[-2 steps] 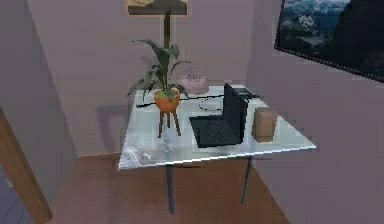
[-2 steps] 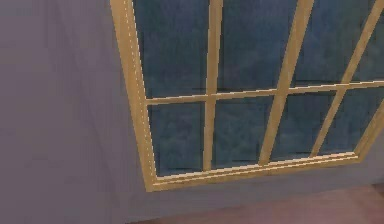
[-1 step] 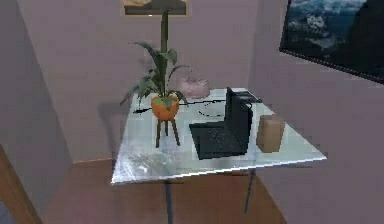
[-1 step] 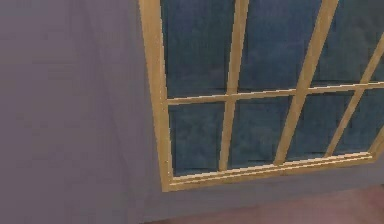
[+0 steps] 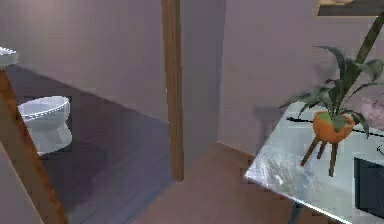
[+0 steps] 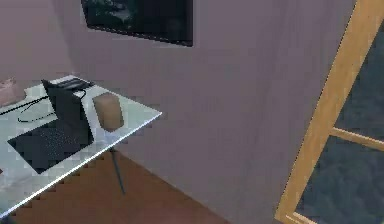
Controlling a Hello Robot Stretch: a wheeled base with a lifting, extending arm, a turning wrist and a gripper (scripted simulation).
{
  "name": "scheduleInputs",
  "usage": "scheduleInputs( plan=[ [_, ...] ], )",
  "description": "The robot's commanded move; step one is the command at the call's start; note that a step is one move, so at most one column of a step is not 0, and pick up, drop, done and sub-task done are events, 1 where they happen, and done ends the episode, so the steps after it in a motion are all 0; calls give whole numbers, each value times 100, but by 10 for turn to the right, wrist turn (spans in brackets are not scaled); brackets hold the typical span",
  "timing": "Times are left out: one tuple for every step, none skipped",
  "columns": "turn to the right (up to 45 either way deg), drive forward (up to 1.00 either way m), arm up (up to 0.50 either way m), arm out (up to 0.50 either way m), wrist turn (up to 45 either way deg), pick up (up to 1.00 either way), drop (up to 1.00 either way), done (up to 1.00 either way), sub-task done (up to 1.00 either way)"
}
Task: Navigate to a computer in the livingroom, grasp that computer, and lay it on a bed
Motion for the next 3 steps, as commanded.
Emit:
scheduleInputs(
  plan=[
    [-330,0,0,0,0,0,0,0,0],
    [450,0,0,0,0,0,0,0,0],
    [120,0,0,0,0,0,0,0,0]
  ],
)
